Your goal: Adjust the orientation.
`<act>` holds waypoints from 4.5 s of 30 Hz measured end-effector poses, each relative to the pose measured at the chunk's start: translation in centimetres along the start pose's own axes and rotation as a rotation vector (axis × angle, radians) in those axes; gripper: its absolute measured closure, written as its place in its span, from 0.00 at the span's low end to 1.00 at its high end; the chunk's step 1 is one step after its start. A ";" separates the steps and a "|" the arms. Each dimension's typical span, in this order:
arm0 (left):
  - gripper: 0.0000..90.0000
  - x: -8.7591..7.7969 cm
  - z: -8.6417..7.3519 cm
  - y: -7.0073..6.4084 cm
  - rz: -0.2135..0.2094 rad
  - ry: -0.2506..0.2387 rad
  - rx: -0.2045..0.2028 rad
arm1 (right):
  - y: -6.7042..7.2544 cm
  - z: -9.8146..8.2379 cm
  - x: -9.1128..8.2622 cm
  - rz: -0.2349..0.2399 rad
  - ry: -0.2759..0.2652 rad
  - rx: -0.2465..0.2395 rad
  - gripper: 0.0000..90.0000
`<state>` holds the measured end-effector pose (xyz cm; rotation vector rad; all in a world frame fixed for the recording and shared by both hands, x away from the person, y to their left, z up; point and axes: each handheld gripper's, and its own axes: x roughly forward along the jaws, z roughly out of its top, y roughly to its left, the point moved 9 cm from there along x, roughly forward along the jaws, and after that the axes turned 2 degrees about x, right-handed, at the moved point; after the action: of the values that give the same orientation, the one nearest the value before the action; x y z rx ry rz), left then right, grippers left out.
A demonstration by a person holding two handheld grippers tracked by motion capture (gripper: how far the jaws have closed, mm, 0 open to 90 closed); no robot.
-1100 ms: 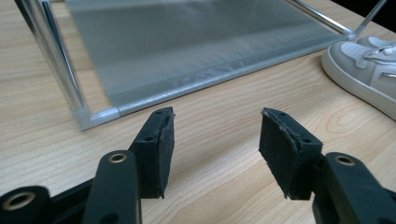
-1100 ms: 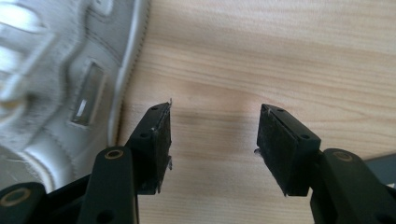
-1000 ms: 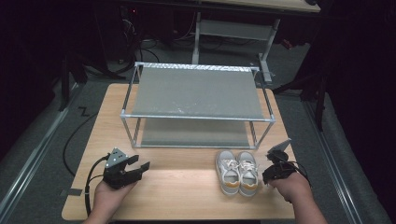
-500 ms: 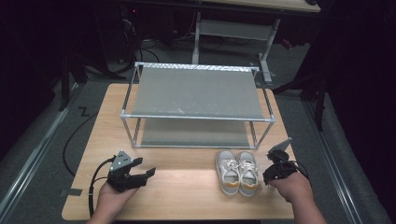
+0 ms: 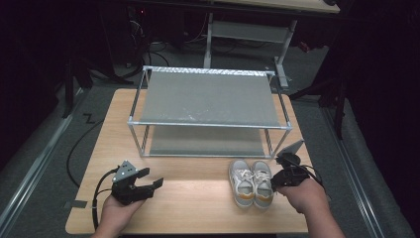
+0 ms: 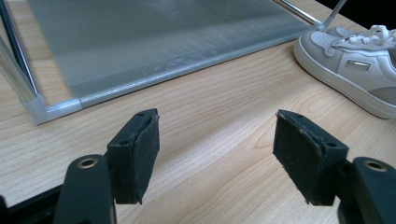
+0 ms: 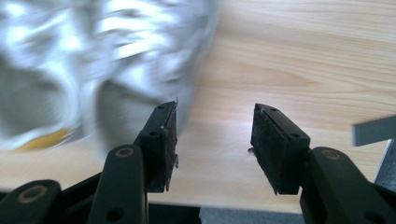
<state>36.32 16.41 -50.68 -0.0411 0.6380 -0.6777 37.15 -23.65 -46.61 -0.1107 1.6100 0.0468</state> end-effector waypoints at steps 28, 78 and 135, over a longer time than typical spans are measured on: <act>0.38 -0.2 0.0 1.6 0.026 0.002 -0.016 | 6.4 0.8 2.4 0.014 0.046 0.006 0.67; 0.37 0.3 -0.3 1.3 0.014 0.024 0.015 | 8.9 8.7 -0.2 -0.041 -0.169 0.021 0.91; 0.42 0.8 -0.8 0.8 -0.005 0.058 0.027 | 9.0 6.8 -0.8 0.047 -0.310 -0.061 0.64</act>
<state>36.75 16.70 -51.94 0.0019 0.6850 -0.6946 43.02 -14.00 -46.44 -0.1073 1.3014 0.1425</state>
